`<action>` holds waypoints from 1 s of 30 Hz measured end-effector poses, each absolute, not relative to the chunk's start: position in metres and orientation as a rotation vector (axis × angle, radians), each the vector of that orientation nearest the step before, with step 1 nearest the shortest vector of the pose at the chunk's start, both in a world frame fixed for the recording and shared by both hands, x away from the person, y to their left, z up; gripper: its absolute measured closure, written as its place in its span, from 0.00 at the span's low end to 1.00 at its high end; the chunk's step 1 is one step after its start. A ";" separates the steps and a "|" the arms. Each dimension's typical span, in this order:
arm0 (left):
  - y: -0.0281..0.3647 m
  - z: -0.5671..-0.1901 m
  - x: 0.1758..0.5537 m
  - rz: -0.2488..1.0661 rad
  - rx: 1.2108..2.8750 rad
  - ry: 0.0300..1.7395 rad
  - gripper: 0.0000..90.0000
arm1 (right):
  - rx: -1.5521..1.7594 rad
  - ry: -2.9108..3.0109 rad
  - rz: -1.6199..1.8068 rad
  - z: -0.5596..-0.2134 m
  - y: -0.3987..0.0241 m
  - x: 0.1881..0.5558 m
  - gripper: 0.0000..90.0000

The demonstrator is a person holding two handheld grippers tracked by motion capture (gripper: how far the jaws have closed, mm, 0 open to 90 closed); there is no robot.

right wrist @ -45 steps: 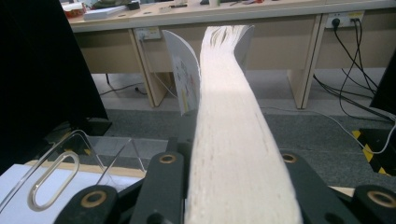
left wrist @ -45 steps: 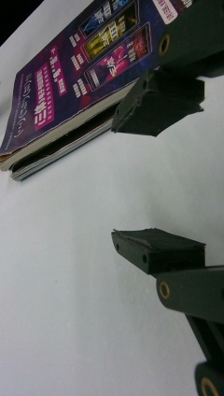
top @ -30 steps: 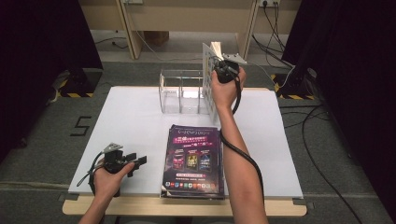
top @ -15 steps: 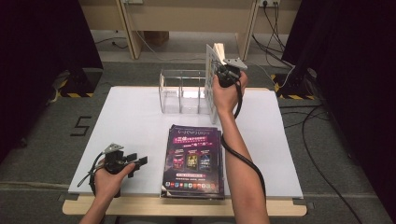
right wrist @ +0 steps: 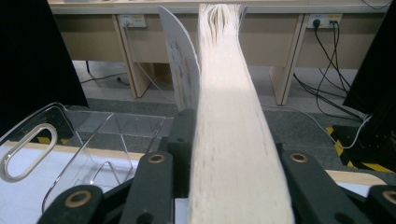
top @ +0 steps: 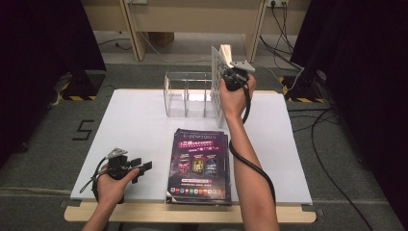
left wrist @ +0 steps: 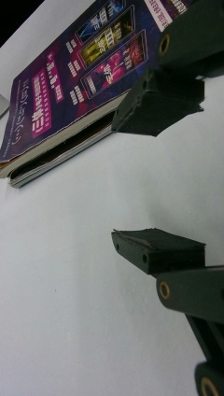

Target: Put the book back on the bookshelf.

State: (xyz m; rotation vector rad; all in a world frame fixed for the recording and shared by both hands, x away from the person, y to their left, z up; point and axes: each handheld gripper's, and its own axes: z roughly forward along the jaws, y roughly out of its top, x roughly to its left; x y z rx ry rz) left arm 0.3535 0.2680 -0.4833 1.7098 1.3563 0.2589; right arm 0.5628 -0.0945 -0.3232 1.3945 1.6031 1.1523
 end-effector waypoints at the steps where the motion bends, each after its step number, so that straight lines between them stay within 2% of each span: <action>1: 0.268 -0.483 0.353 0.258 1.711 1.355 0.44 | 1.398 1.602 1.155 -0.323 -0.095 0.562 0.74; 30: 0.258 -0.483 0.351 0.251 1.730 1.335 0.44 | 1.430 1.643 1.240 -0.330 -0.107 0.526 0.68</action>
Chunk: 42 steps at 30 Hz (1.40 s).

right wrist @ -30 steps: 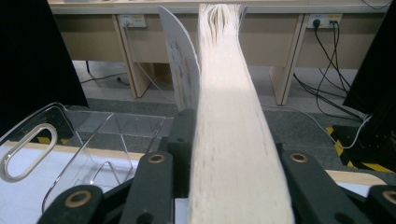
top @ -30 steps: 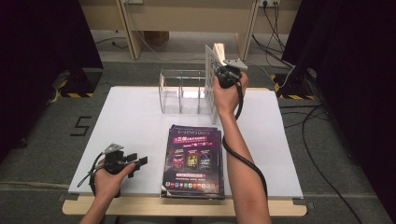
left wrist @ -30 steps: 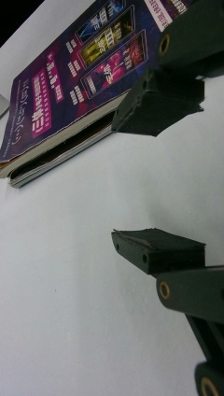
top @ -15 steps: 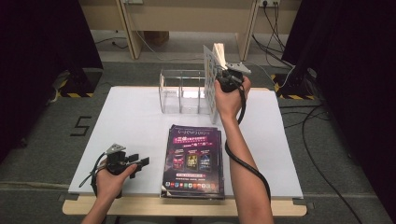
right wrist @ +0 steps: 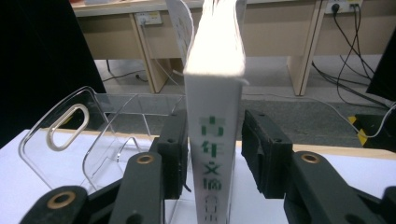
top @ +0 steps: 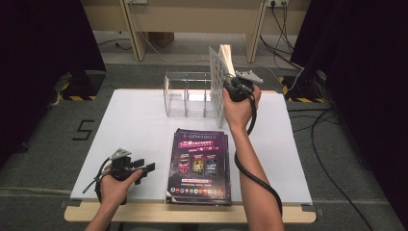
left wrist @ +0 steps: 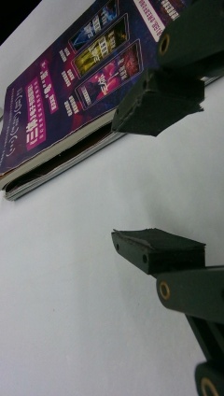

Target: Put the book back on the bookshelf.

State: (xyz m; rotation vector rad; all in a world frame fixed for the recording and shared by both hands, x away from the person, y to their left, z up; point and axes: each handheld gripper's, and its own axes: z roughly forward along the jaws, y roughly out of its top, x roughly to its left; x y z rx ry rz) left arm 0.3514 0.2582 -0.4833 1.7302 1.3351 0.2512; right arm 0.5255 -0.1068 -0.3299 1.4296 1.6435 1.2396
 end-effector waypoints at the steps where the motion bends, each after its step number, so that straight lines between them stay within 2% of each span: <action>1: 0.258 -0.483 0.351 0.251 1.730 1.335 0.44 | 1.430 1.642 1.248 -0.330 -0.108 0.524 0.68; 26: 0.254 -0.484 0.351 0.252 1.744 1.327 0.44 | 1.472 1.708 1.275 -0.340 -0.131 0.488 0.66; 42: 0.252 -0.485 0.351 0.248 1.757 1.322 0.45 | 1.530 1.818 1.245 -0.370 -0.137 0.468 0.67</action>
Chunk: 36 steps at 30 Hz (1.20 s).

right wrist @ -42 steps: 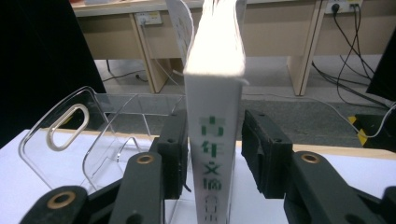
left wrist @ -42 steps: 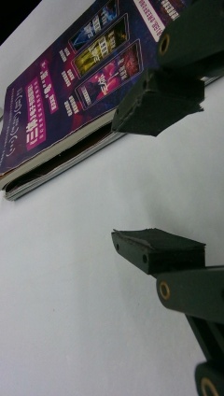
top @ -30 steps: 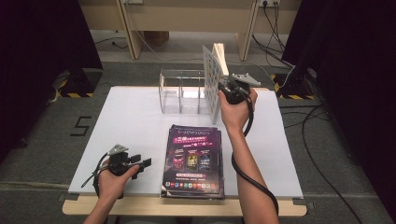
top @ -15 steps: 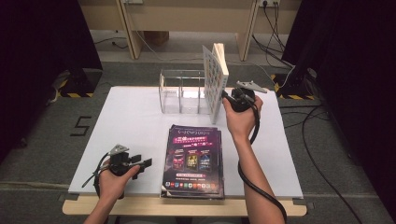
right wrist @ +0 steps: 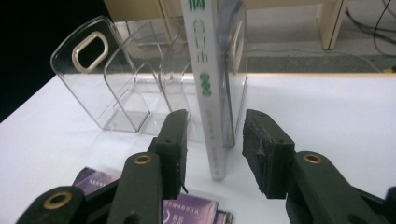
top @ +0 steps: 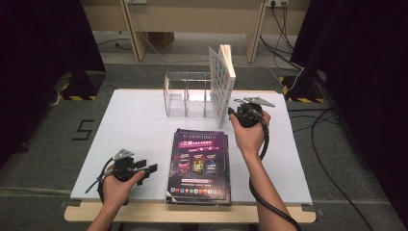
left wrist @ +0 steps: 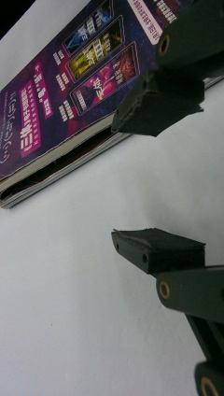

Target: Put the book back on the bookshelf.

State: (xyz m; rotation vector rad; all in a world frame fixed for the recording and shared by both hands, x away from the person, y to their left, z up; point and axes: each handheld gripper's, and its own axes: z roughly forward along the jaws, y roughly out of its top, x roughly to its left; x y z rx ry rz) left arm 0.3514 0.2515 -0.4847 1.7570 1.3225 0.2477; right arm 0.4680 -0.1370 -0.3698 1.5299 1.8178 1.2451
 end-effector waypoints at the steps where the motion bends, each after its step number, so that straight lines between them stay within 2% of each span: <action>1: 0.251 -0.485 0.352 0.246 1.755 1.320 0.45 | 1.533 1.827 1.238 -0.372 -0.137 0.467 0.67; 25: 0.243 -0.485 0.357 0.226 1.773 1.294 0.49 | 1.626 1.975 1.140 -0.422 -0.147 0.441 0.70; 36: 0.230 -0.482 0.365 0.191 1.793 1.265 0.56 | 1.657 2.016 1.109 -0.436 -0.151 0.434 0.71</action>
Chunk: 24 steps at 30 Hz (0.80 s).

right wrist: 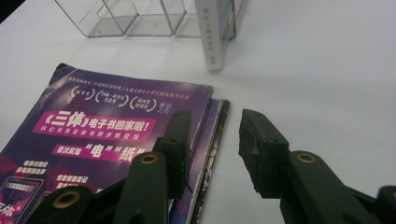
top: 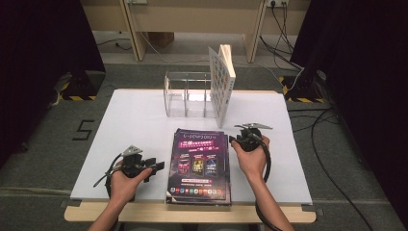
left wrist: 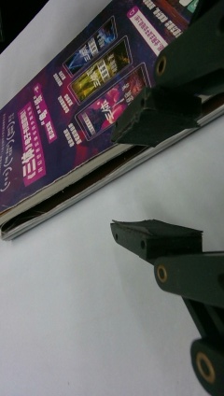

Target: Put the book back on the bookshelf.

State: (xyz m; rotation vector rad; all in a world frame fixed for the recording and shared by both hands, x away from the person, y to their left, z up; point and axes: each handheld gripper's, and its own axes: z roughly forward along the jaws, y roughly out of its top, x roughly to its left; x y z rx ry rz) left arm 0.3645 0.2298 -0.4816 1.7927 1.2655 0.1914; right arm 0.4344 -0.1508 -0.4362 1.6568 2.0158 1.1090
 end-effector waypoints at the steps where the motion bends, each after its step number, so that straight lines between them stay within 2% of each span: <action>1: 0.229 -0.482 0.365 0.193 1.796 1.267 0.58 | 1.663 2.019 1.104 -0.437 -0.150 0.434 0.71; 11: 0.213 -0.475 0.378 0.135 1.828 1.268 0.69 | 1.686 2.045 1.098 -0.447 -0.151 0.429 0.71; 24: 0.191 -0.478 0.405 0.098 1.877 1.295 0.78 | 1.704 2.086 1.095 -0.452 -0.148 0.430 0.73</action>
